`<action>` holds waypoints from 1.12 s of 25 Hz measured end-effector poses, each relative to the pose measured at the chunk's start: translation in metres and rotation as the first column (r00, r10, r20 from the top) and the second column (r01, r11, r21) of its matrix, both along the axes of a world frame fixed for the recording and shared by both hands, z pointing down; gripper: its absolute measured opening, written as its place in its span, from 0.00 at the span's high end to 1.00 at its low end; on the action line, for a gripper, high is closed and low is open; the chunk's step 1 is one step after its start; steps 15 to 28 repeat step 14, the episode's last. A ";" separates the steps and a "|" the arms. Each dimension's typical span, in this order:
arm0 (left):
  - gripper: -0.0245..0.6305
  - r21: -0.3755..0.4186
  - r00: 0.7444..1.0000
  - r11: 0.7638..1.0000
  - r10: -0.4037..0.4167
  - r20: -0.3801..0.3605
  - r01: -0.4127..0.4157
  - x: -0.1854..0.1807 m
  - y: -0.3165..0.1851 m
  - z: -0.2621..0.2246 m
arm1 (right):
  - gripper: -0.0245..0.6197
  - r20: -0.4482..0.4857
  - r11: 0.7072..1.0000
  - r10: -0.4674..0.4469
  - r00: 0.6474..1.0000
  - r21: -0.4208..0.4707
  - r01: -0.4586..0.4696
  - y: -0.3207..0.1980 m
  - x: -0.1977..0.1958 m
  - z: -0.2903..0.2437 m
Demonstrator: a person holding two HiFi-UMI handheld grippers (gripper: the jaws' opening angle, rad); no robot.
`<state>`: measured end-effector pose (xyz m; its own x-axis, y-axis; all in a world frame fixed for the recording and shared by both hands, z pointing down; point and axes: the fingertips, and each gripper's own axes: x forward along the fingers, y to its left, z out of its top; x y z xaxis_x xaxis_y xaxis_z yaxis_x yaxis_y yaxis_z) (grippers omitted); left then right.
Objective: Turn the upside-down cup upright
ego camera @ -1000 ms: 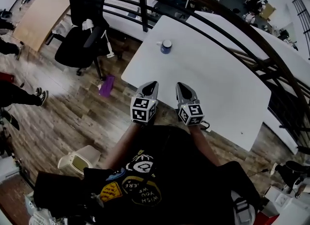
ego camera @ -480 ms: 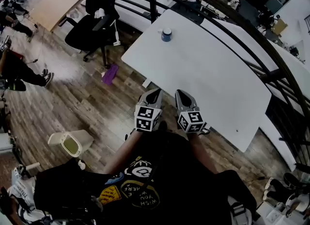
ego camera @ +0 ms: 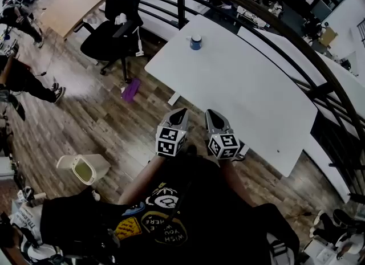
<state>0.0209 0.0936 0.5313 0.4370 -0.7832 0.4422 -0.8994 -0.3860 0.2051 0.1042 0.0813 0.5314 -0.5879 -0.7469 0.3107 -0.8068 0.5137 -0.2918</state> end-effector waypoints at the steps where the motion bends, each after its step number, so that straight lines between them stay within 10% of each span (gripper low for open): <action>1: 0.96 0.004 1.000 1.000 0.000 -0.003 0.000 -0.003 -0.005 -0.004 | 0.96 -0.001 1.000 0.005 1.000 0.003 -0.005 -0.004 -0.001 -0.004; 28: 0.96 0.046 1.000 0.999 0.022 -0.014 -0.021 -0.026 0.006 -0.031 | 0.96 0.044 0.998 -0.055 0.998 -0.020 0.056 0.016 -0.043 -0.035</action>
